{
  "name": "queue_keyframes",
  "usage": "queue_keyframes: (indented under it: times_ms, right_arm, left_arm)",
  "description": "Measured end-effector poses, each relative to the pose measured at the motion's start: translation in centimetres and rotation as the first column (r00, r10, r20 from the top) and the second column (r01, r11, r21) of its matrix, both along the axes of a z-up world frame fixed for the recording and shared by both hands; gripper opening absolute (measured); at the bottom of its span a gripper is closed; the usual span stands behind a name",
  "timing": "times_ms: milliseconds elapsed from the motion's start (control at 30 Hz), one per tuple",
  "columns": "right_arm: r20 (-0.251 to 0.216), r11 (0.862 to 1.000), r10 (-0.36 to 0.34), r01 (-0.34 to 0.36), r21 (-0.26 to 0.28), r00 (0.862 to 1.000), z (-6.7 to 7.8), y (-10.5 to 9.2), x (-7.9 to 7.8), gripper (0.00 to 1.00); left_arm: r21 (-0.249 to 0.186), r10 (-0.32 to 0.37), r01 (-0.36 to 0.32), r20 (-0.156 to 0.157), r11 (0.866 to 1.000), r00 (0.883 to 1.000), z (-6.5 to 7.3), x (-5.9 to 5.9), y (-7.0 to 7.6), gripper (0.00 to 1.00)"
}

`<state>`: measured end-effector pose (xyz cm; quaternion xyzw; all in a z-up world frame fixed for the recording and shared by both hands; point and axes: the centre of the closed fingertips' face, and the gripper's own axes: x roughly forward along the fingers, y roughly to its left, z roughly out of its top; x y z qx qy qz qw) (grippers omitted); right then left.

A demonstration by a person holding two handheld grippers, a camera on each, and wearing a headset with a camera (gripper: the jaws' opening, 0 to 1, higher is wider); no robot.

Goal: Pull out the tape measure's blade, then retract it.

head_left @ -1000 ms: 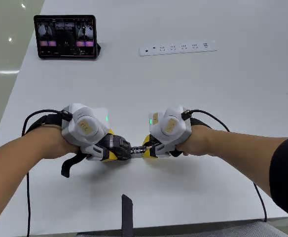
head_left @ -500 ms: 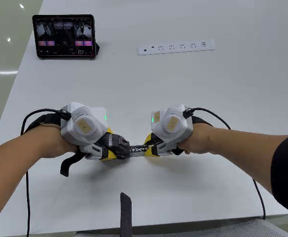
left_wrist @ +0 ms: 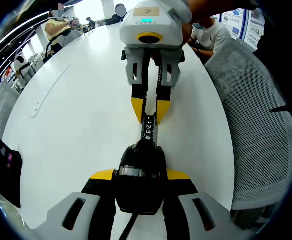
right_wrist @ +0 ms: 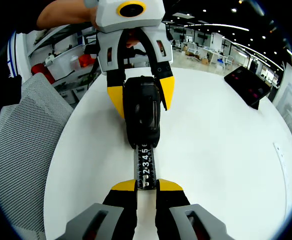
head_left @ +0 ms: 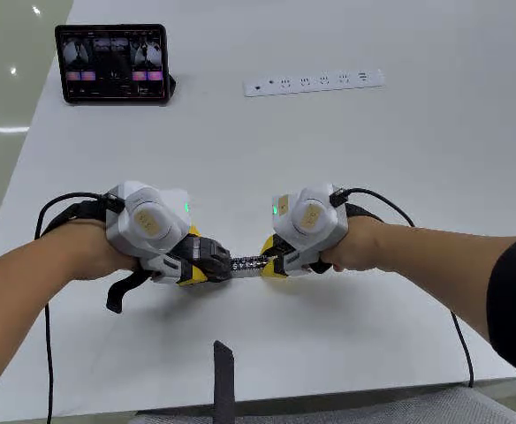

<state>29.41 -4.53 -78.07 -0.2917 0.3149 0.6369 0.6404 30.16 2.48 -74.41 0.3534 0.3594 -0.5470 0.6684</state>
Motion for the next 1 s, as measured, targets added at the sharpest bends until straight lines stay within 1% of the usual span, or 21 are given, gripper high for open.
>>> queue_keyframes:
  times_ms: [1000]
  right_arm:
    - [-0.001, 1.000, -0.009, 0.009, -0.025, 1.000, -0.2, -2.0, 0.0, 0.09]
  left_arm:
    - [-0.002, 0.006, -0.006, 0.004, 1.000, 1.000, 0.0, -0.1, 0.0, 0.31]
